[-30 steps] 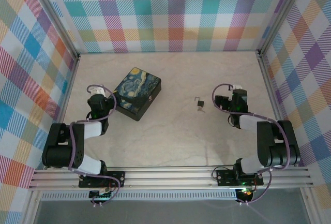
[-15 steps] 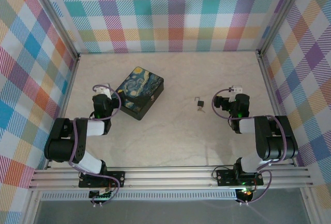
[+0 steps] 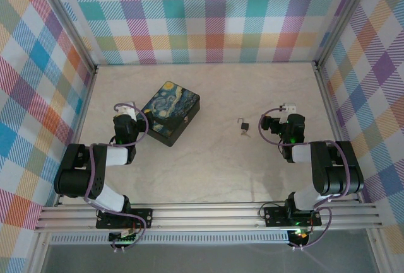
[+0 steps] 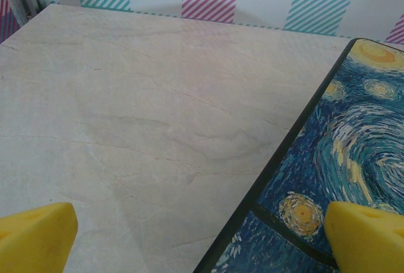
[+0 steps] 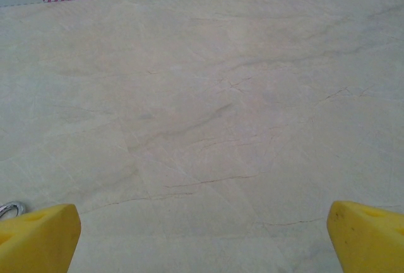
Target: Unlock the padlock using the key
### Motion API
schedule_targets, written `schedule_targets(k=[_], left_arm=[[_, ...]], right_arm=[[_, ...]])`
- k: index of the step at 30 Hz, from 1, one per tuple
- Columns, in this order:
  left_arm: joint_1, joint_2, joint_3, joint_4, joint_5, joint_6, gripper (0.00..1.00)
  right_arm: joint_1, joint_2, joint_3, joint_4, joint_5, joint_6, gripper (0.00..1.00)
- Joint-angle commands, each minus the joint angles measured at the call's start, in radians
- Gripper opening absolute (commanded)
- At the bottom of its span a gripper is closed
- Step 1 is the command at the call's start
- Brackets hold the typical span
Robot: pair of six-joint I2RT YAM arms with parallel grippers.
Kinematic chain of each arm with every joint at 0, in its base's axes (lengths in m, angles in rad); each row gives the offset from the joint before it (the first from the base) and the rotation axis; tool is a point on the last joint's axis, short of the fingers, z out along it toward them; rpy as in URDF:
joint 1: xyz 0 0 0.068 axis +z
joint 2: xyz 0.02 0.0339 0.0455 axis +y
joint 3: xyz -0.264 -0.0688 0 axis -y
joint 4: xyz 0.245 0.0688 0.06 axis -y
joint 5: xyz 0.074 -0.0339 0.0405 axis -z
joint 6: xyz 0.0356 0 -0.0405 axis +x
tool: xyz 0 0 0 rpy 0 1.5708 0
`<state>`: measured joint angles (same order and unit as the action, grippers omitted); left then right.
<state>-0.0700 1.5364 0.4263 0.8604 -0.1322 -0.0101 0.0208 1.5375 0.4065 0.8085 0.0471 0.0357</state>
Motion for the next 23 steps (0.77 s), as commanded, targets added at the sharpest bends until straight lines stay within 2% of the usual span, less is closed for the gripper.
schedule_targets(k=[1, 23], left_arm=[[-0.008, 0.027, -0.006, -0.056, -0.009, 0.03, 1.0], [-0.008, 0.028, -0.003, -0.061, 0.0, 0.032, 1.0]], right_arm=[[-0.005, -0.002, -0.001, 0.037, -0.016, -0.017, 1.0], [-0.005, -0.002, -0.001, 0.037, -0.016, -0.018, 1.0]])
